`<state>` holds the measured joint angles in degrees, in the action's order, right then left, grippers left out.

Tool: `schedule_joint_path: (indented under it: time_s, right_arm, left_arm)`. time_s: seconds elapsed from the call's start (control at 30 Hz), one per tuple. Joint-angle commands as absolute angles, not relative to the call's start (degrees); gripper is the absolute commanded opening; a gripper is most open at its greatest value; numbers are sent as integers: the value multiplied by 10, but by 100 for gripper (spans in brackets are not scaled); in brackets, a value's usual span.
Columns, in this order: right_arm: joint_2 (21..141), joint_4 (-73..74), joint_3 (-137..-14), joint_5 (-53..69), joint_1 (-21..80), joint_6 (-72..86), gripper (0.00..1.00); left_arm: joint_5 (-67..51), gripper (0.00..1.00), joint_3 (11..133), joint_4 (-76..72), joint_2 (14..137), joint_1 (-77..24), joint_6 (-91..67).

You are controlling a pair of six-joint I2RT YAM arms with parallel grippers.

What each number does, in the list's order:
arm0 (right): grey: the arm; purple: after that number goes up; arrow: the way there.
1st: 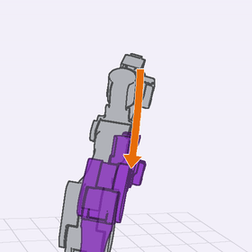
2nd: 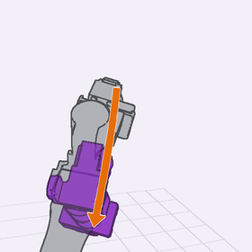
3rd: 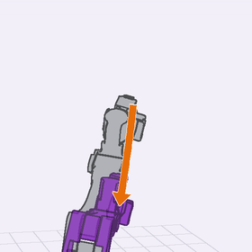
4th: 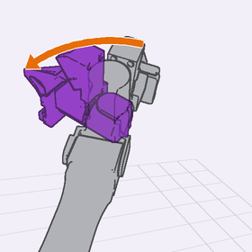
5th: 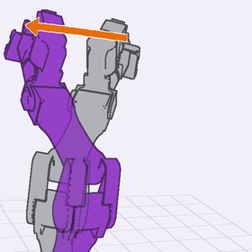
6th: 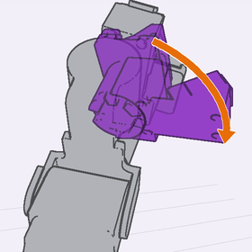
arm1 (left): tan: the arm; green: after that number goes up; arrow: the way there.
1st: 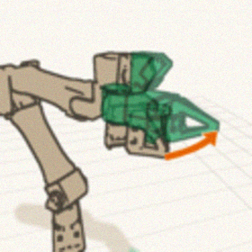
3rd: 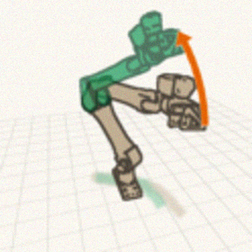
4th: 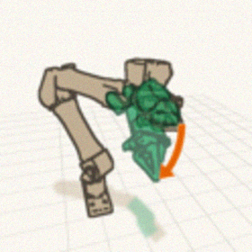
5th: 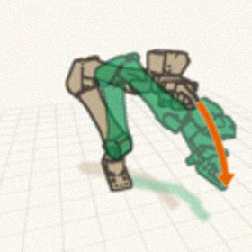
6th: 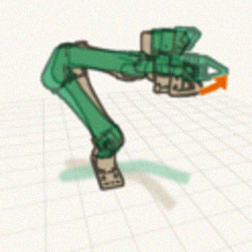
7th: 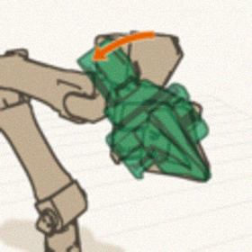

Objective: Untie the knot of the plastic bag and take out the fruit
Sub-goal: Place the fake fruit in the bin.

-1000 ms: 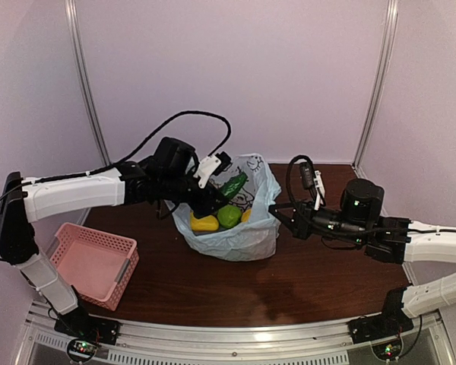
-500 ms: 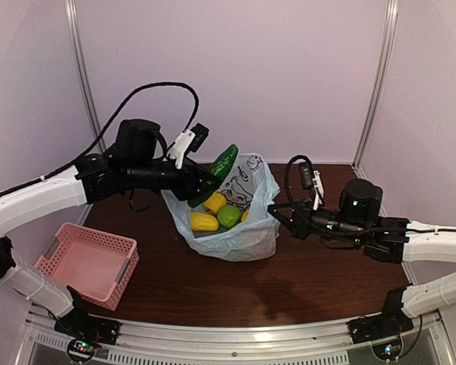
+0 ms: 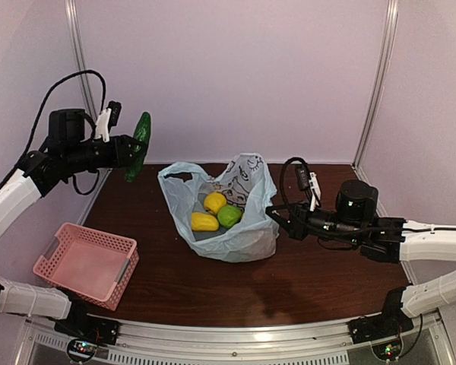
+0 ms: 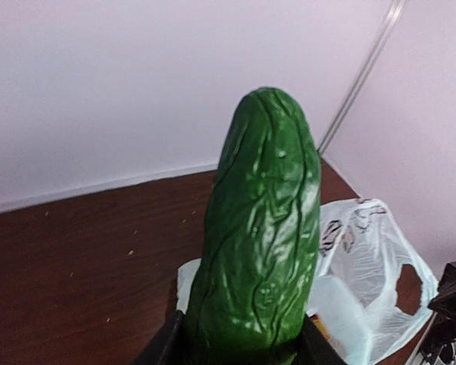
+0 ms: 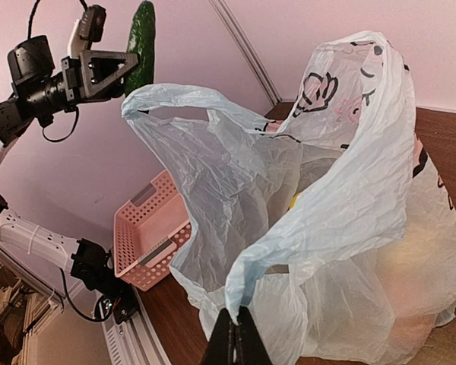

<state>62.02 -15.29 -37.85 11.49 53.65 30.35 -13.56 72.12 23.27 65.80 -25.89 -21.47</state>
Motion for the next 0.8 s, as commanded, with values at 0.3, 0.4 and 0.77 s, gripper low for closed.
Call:
schedule_joint_path:
  time_s: [0.3, 0.4, 0.77]
  right_arm:
    - [625, -153, -376, 101, 534, 306, 0]
    - [626, -155, -374, 100, 533, 307, 0]
    - [630, -159, -371, 102, 532, 310, 0]
  left_arm:
    - [-18, 36, 399, 222, 451, -68, -400]
    - [-12, 36, 350, 233, 406, -58, -436]
    - [96, 34, 277, 329, 315, -58, -562]
